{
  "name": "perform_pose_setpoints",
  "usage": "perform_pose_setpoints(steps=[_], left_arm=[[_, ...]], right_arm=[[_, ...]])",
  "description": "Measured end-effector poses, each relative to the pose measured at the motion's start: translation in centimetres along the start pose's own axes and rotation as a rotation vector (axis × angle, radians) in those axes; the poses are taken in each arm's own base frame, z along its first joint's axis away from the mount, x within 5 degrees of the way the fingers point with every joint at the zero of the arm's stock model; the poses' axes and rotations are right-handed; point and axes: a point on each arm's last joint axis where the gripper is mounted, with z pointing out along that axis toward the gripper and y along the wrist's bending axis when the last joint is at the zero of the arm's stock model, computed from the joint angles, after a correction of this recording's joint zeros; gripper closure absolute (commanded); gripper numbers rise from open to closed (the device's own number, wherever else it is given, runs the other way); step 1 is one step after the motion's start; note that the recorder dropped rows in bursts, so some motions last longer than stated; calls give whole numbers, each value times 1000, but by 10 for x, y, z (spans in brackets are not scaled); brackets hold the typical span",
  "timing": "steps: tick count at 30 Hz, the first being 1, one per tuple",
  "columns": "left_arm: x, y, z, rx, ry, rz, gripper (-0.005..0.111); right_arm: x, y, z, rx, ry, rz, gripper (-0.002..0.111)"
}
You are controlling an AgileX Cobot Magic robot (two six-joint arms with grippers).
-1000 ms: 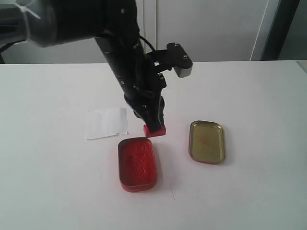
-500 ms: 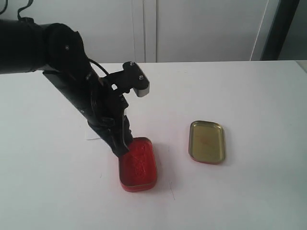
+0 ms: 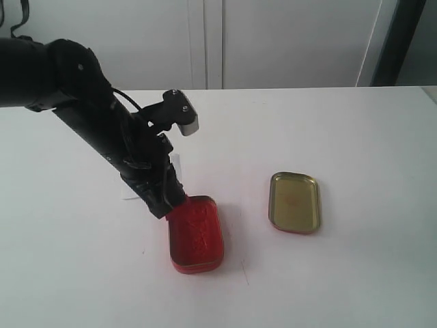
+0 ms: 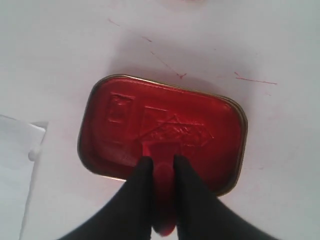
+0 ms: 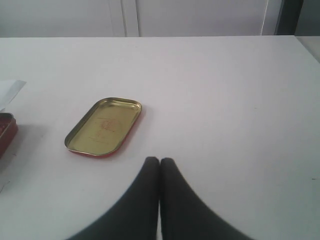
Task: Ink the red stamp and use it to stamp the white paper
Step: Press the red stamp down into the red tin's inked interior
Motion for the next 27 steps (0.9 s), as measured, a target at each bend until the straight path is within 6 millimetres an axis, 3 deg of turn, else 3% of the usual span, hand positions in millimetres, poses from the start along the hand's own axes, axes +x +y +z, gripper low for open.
perform_pose_setpoints(steps=[7, 18, 27], left_arm=[[3, 7, 20, -4, 8, 31, 107], [-7, 8, 24, -2, -112, 81, 107], [-2, 11, 42, 26, -92, 78, 107]], right_arm=[[0, 0, 0, 0, 0, 0, 108], [0, 0, 0, 0, 0, 0, 108], [0, 0, 0, 0, 0, 0, 108]])
